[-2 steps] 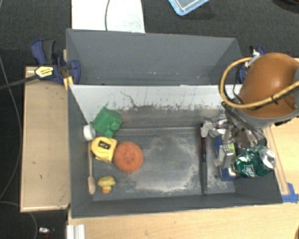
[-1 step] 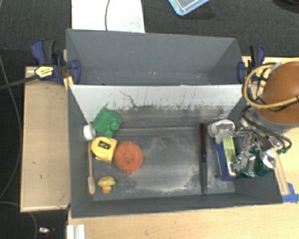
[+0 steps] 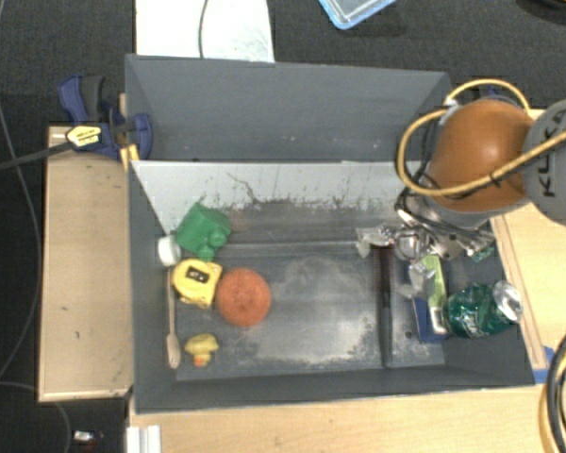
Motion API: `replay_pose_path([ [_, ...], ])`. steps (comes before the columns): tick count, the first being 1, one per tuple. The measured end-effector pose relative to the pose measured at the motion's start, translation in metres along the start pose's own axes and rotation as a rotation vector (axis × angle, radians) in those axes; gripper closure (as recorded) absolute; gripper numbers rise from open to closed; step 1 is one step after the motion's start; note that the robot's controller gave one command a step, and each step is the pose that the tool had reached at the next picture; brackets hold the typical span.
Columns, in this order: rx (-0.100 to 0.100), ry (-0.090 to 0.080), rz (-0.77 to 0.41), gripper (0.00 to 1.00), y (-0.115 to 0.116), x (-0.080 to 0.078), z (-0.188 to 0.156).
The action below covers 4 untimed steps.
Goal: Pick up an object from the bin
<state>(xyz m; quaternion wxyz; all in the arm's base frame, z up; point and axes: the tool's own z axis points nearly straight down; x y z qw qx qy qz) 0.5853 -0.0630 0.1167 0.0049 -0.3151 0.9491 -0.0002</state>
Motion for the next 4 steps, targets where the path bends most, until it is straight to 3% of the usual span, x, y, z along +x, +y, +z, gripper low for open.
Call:
replay_pose_path([
  [1,0.001,0.004,-0.27,0.0,-0.025,0.031,0.024],
  [2,-0.005,-0.008,-0.32,1.0,0.0,-0.007,0.045],
  [4,-0.005,-0.009,-0.318,1.0,0.0,-0.007,0.044],
])
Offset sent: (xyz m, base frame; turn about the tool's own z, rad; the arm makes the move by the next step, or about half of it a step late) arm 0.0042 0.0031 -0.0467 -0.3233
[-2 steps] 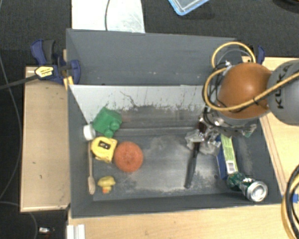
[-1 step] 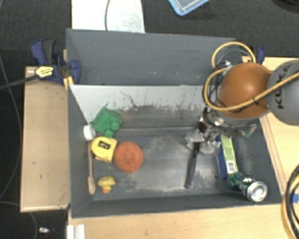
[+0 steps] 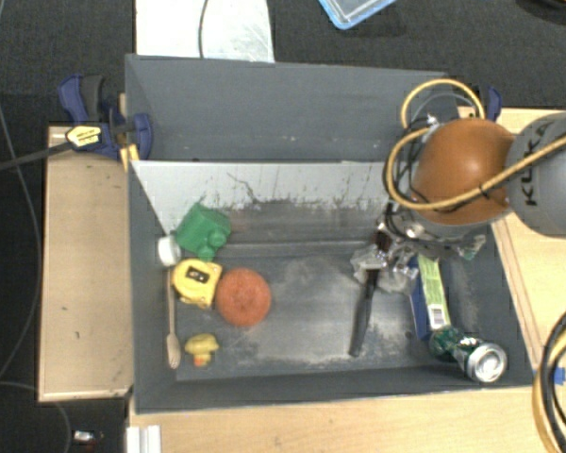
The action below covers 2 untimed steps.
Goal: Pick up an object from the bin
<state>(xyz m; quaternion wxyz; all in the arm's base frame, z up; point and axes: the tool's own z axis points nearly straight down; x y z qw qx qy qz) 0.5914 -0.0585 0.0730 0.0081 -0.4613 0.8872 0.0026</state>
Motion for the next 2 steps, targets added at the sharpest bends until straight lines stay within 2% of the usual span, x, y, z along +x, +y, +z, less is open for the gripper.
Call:
replay_pose_path([
  [1,-0.001,-0.001,0.003,1.0,0.001,0.0,-0.014],
  [2,-0.006,0.002,0.003,1.0,0.002,0.0,-0.055],
])
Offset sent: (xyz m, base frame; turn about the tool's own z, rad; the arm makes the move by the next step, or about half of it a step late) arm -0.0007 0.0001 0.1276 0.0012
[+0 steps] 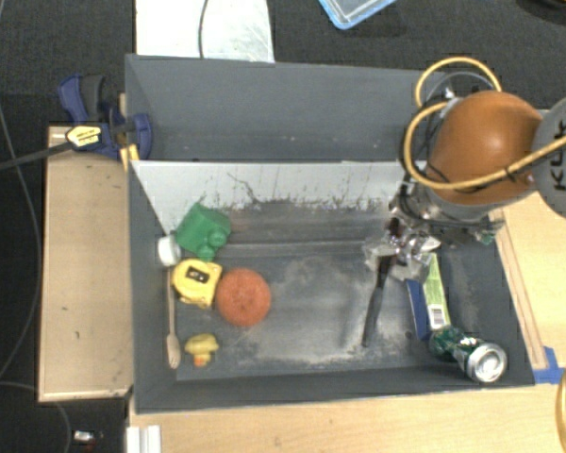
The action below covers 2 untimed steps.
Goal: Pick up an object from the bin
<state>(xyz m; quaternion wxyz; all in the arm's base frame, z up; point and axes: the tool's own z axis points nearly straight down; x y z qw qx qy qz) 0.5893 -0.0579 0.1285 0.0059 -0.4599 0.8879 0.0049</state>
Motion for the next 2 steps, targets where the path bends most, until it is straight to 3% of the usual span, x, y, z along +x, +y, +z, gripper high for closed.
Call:
replay_pose_path([
  [2,0.0,-0.002,0.007,1.0,0.0,-0.001,-0.047],
])
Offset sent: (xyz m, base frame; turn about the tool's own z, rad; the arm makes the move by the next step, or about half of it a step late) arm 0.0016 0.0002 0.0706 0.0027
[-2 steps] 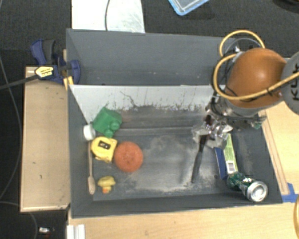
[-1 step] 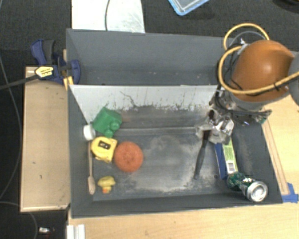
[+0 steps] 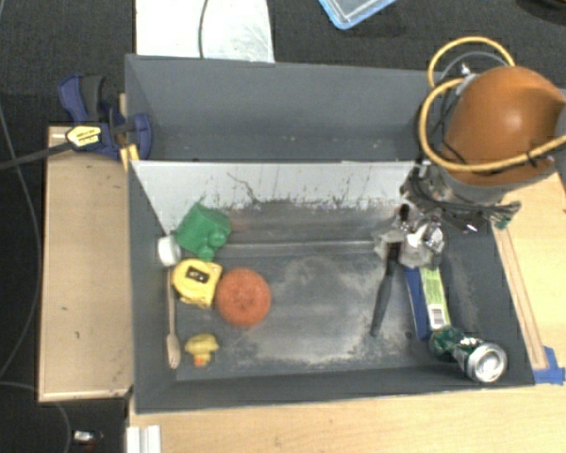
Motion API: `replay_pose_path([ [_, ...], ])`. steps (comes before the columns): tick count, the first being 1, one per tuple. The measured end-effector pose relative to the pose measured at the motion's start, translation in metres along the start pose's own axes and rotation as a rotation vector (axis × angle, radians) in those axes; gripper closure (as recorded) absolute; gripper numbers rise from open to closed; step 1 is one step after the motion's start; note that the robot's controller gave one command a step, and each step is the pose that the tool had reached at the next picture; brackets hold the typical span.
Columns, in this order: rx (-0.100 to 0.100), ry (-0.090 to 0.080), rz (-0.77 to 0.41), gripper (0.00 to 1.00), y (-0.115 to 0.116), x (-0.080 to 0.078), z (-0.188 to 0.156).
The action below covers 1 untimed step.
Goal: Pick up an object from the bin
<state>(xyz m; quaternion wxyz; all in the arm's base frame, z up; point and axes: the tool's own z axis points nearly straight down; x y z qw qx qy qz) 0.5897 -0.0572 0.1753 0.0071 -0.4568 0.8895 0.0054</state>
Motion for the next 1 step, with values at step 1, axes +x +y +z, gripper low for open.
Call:
replay_pose_path([
  [1,0.001,-0.002,0.004,1.0,-0.0002,-0.001,-0.0282],
])
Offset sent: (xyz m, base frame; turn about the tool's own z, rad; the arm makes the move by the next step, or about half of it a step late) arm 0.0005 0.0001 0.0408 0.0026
